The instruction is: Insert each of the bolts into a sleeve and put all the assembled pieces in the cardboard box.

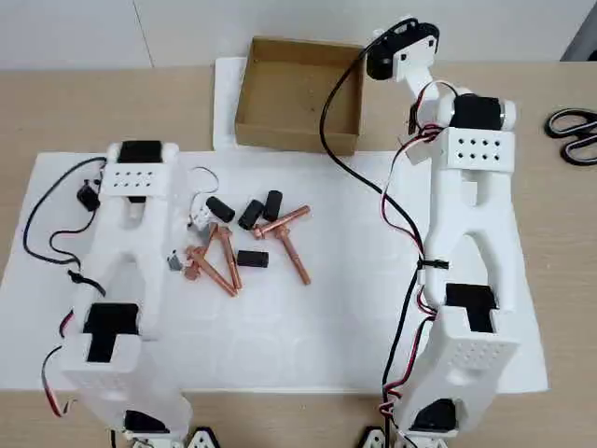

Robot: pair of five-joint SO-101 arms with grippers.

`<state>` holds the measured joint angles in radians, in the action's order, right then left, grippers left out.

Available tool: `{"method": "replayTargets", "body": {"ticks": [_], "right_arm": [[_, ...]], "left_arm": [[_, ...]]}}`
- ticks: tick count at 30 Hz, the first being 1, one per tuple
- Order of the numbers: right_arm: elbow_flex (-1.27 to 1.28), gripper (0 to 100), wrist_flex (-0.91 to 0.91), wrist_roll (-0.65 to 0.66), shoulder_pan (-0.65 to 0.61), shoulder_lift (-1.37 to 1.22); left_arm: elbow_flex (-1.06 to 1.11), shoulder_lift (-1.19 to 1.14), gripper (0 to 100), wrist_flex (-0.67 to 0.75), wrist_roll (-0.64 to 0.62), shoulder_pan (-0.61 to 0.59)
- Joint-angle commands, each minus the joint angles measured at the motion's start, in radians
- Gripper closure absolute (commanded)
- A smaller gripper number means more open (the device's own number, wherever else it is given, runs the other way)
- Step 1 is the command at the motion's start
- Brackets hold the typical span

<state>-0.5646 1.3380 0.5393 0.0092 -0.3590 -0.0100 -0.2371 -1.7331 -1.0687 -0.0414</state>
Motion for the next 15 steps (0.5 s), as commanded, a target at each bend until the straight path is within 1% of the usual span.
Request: {"method": "replayTargets", "body": {"ticks": [1, 7, 15], "right_arm": [[-0.046, 99.5, -0.012, 0.008, -0.004, 0.005], [-0.049, 99.5, 0.008, 0.008, -0.001, 0.01], [-0.049, 99.5, 0.008, 0.008, -0.001, 0.01]], "left_arm": [[0.002, 0.041, 73, -0.012, 0.006, 0.051], [0.001, 0.009, 75, 0.002, 0.006, 0.057], [-0.004, -0.152, 86, 0.002, 0.008, 0.023]]}}
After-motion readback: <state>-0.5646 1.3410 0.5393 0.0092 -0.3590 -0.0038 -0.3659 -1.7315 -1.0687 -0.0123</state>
